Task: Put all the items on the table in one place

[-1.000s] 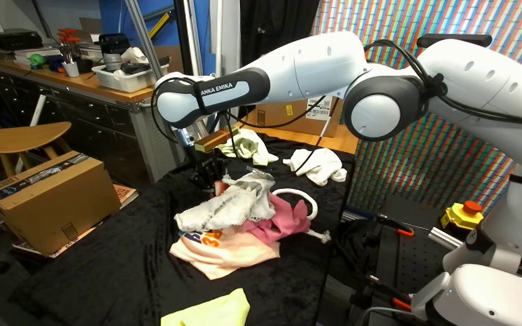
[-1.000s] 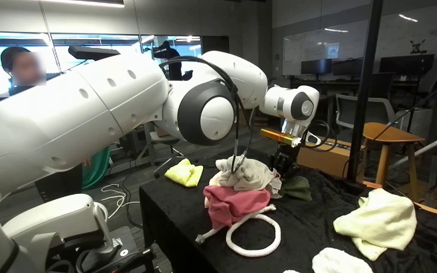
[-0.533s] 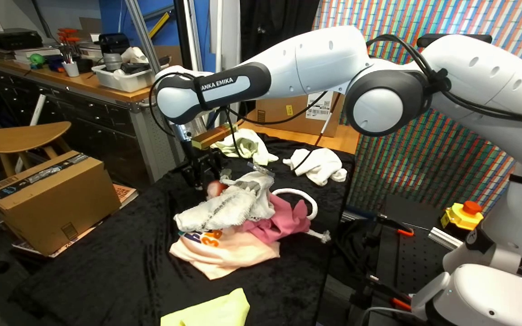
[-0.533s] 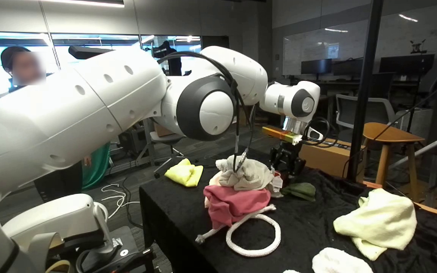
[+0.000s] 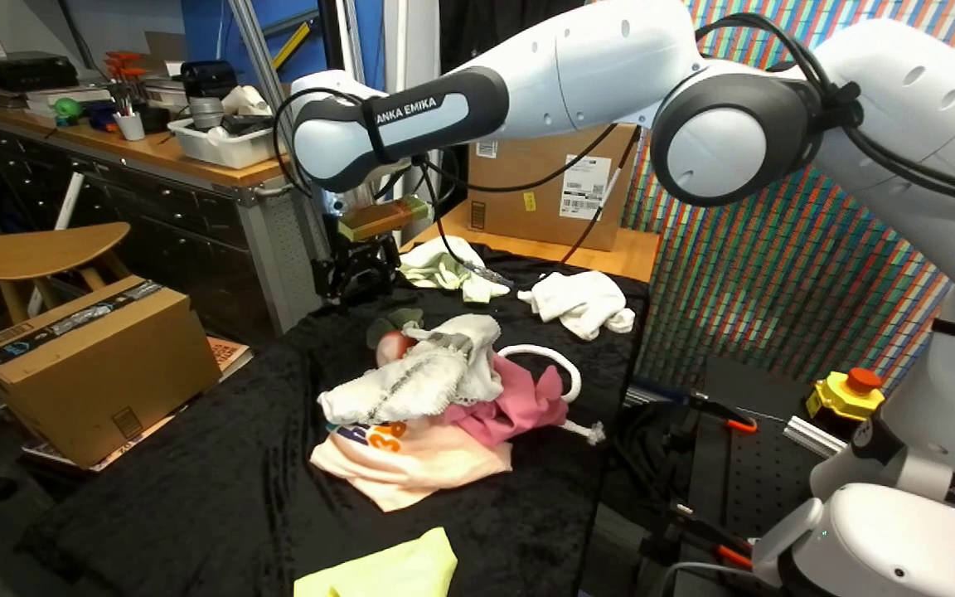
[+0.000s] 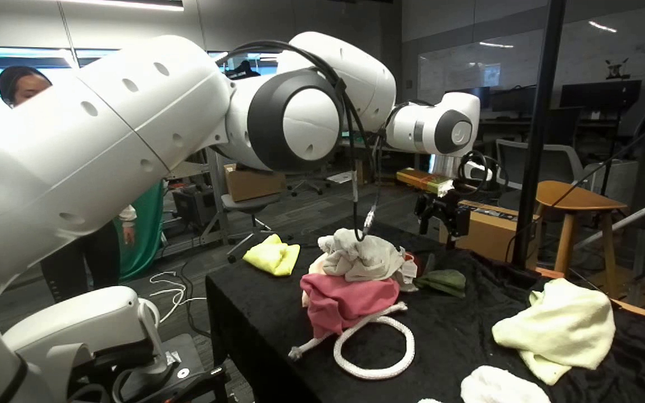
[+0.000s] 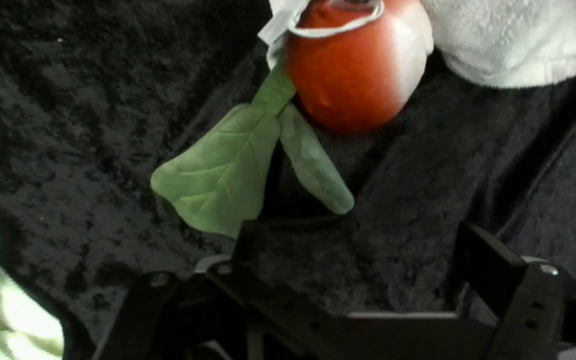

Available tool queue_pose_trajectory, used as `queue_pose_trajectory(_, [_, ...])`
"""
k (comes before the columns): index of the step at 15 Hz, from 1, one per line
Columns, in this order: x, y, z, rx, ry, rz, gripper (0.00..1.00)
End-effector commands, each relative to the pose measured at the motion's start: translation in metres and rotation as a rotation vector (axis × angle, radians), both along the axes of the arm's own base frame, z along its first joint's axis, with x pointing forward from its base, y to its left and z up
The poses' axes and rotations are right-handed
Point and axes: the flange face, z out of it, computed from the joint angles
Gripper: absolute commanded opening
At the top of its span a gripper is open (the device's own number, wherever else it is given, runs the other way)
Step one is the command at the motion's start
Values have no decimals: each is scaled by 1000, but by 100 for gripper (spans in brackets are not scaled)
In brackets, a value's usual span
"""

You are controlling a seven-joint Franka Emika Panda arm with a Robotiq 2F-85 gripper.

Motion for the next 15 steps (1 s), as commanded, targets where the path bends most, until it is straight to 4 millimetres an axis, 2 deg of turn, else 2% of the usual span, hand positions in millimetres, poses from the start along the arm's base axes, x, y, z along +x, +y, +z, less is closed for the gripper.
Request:
queue_pose_trajectory(1, [-9,-29,24,-13,-88,-140,99])
queue_pose_trajectory(5, [-23,-77,28,-43,-145,-239,100])
queue_pose_trajectory(12, [-70,-203,2,-168,-189,-420,100])
queue_pose_trajectory(15, [-81,-256,-13,-240,-224,-454,100])
